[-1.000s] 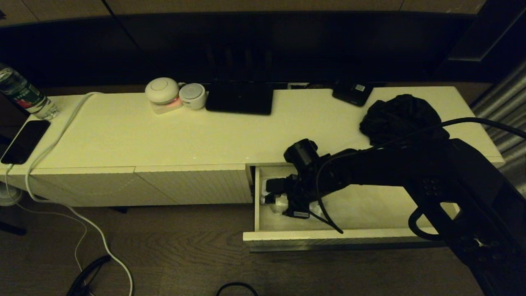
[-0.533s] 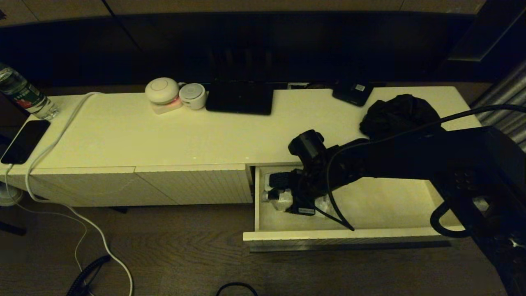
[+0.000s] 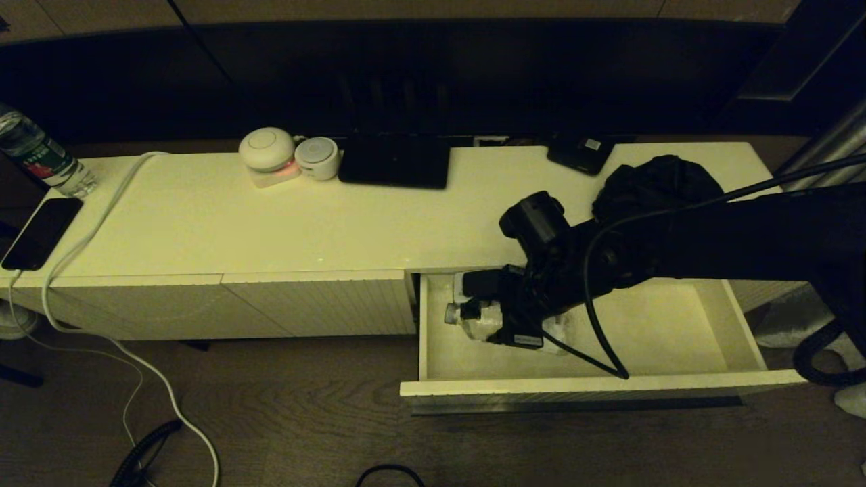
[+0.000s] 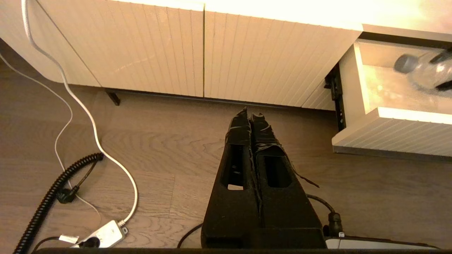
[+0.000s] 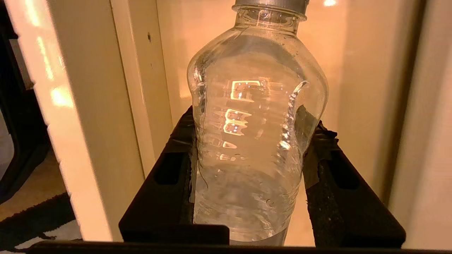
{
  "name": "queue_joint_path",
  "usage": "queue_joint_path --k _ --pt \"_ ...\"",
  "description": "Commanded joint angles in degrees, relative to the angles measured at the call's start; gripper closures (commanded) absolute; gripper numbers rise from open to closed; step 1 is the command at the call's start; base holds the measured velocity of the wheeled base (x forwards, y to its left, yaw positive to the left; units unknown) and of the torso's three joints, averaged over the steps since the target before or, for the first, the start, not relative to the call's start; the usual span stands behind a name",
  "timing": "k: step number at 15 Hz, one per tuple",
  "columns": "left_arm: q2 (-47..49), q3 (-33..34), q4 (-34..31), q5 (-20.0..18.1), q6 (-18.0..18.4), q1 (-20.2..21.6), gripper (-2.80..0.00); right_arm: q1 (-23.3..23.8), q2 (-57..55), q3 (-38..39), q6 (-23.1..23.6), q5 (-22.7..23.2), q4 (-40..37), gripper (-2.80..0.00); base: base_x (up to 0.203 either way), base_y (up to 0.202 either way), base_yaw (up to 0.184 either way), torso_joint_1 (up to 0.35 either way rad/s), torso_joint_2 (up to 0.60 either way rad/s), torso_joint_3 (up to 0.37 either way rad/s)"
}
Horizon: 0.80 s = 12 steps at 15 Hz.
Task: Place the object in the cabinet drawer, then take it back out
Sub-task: Take the mineral water out of the drawer and put it on the table
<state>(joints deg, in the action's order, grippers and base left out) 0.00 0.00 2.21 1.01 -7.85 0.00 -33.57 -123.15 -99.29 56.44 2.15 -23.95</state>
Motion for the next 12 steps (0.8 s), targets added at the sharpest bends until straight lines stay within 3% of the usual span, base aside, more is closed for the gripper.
queue_joint_path --k 1,9,12 --pt "-0.09 0.0 0.08 0.04 -0.06 0.0 0.0 0.23 3.59 0.96 0.39 -0.08 -0.26 0.0 0.0 0.0 0.0 0.0 0.0 0.0" --pt "-0.09 0.0 -0.01 0.04 -0.06 0.0 0.0 2.6 22.53 13.88 -0.1 -1.1 0.2 0.0 0.0 0.0 0.0 0.0 0.0 0.0" --pt "-0.09 0.0 0.08 0.04 -0.06 0.0 0.0 2.78 26.69 15.63 -8.16 -7.19 3.18 0.0 0.0 0.0 0.0 0.0 0.0 0.0"
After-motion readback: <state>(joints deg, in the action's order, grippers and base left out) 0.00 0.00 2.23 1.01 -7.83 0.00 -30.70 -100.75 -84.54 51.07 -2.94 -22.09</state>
